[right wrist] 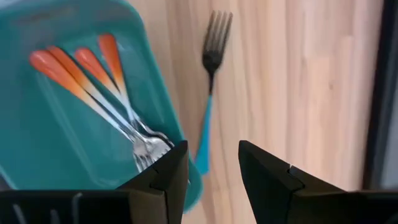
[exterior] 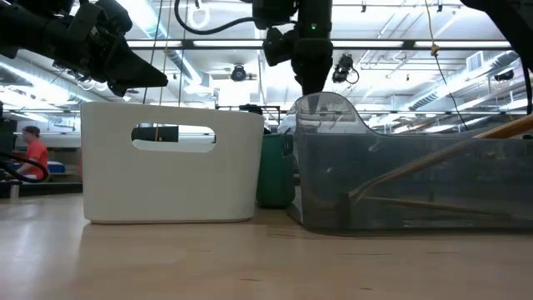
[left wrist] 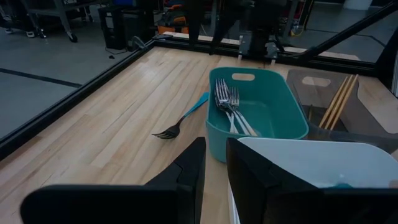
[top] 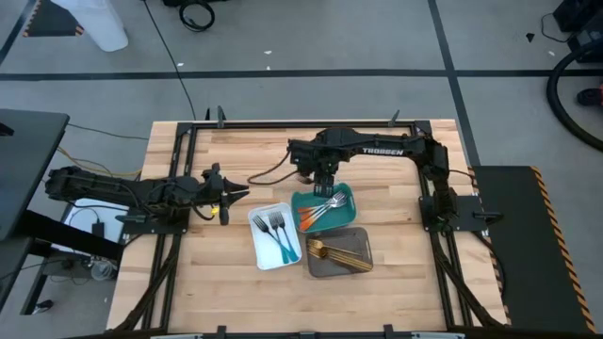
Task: Sort silverware by color (type)
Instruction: Put the blue fork into the white bin
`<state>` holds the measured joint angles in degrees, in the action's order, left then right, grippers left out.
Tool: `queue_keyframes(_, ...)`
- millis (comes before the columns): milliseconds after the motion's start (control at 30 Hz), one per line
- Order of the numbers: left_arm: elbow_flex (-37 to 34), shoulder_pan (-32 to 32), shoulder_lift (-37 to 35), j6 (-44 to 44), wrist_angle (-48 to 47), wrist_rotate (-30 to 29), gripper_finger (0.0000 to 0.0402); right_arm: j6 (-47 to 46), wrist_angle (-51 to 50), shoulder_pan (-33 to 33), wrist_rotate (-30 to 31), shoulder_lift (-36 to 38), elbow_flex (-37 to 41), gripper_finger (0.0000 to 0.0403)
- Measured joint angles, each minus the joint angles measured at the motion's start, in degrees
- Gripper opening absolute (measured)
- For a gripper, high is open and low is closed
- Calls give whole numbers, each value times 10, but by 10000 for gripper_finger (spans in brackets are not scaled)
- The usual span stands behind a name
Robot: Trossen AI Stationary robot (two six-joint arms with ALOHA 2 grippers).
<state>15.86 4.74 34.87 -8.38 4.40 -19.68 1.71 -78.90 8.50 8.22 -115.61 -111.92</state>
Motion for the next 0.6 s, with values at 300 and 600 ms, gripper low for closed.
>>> queue_keyframes(300,0,0,0,0,0,0,71,23,56,31,-38,0,18,151)
queue_keyframes(600,0,0,0,0,0,0,71,57,168,58,-59,0,106,151)
